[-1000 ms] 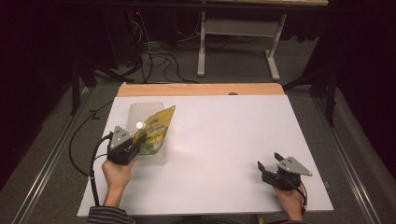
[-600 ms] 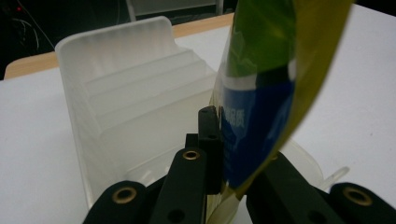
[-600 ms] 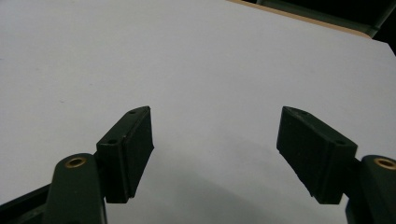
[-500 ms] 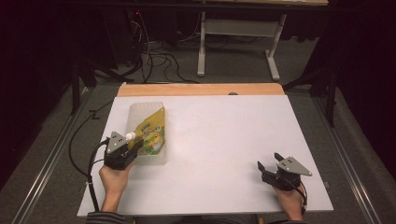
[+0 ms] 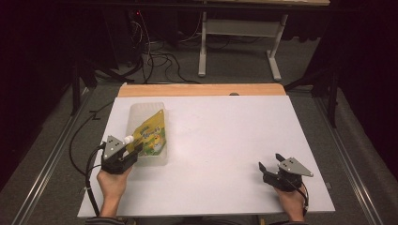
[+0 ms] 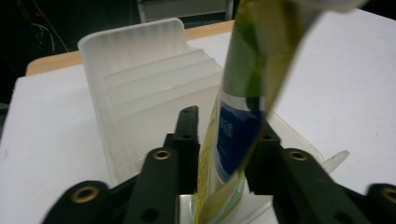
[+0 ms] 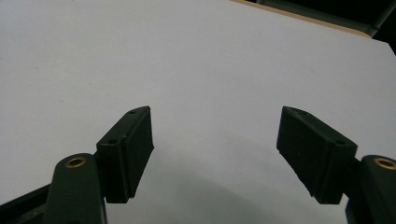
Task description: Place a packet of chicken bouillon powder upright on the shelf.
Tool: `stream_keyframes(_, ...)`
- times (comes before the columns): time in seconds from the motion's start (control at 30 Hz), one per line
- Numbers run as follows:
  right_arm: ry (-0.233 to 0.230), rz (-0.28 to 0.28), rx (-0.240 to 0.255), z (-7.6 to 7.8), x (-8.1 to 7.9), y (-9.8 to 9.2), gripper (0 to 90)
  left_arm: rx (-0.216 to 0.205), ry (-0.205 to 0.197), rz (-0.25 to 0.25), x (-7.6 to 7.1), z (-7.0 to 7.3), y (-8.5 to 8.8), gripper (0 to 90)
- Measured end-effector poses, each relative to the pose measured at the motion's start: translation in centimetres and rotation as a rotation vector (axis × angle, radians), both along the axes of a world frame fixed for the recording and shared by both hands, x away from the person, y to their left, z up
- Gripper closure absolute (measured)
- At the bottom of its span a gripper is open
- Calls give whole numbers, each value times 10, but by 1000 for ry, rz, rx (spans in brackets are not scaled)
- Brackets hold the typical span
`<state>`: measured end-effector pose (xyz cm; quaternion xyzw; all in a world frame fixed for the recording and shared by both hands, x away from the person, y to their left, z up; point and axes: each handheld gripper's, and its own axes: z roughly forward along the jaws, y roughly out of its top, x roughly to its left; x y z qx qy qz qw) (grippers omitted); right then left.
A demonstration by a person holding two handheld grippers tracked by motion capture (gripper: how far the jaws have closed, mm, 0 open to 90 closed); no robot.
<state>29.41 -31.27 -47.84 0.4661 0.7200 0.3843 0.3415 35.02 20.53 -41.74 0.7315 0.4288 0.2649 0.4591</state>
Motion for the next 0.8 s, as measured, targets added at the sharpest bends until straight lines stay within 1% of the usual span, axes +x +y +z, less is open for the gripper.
stream_keyframes(0.1,1,-1,-2,0,0,0,275,-8,-1,10,-1,0,2,631)
stream_keyframes(0.13,1,-1,1,0,0,0,274,-14,0,18,-2,0,3,595)
stream_keyframes(0.23,1,0,1,0,0,0,275,-21,0,28,-3,0,4,563)
stream_keyframes(0.33,2,-2,-2,0,0,0,274,-33,-12,33,-9,1,5,554)
stream_keyframes(0.4,3,-3,-2,0,0,0,275,-31,-15,34,-11,1,5,539)
stream_keyframes(0.5,2,-3,-2,0,0,0,275,-34,-33,43,-19,3,6,524)
stream_keyframes(0.67,3,-3,-3,0,0,0,275,-35,-41,43,-29,4,6,507)
stream_keyframes(0.7,3,-3,-3,0,0,0,275,-35,-41,43,-29,4,6,502)
stream_keyframes(0.8,4,-3,-1,0,0,0,275,-33,-45,46,-37,4,8,494)
